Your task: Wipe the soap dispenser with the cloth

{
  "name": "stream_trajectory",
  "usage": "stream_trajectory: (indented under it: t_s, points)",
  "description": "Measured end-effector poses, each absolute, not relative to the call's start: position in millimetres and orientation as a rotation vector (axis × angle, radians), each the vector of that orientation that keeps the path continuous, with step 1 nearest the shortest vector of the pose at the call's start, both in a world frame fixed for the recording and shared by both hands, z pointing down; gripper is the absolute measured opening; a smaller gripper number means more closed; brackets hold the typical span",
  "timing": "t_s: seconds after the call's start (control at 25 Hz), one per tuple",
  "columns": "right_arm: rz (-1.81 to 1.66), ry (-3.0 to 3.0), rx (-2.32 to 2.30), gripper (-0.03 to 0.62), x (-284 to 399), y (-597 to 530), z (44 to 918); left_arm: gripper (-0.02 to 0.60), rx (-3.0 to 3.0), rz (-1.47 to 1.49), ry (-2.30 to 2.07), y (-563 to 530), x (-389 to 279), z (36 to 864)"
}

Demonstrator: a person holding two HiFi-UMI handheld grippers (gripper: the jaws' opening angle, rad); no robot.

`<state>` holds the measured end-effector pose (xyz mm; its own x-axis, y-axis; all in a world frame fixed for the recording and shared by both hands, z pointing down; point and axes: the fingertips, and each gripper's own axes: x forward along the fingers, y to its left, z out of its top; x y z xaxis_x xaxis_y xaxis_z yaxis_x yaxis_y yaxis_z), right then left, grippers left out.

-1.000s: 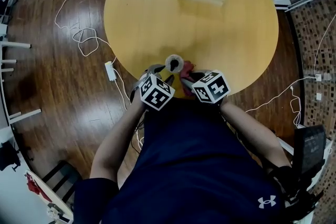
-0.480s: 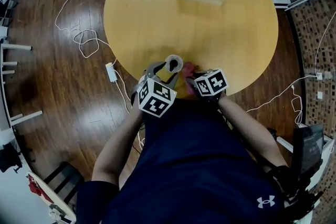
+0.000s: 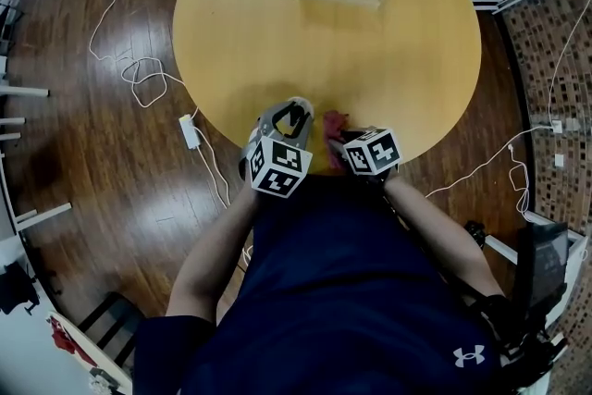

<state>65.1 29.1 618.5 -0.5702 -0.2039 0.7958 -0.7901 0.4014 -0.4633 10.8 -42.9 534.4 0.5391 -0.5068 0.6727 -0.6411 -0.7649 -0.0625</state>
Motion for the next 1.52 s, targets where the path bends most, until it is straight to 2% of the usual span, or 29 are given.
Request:
stream_trajectory:
  t_s: [0.2,0.44,0.88,1.28,1.52]
  points:
    - [1.140,-1.997,0.854,0.095,66.5,28.1,622.0,0.144,2.508,0.890,-0.956,-46.5,7.4,534.8]
    - [1.076,-2.013,0.843,0.095,61.4,20.7,612.6,0.143,2.202,0.451,-0.963,-70.4,-47.4,525.8]
    - [0.788,-2.051,0.756,0.095,34.4,8.3,596.1,0.141,1.941,-0.047,-0.726,-87.7,-113.4,561.3]
    - [0.737,-2.001,0.742,0.095,24.4,-13.0,602.5,0.140,1.804,-0.214,-0.614,-86.7,-129.0,580.2]
    - [0.744,-2.003,0.796,0.095,16.5,-31.9,603.1,0.135,1.980,-0.087,-0.698,-92.0,-120.2,558.3]
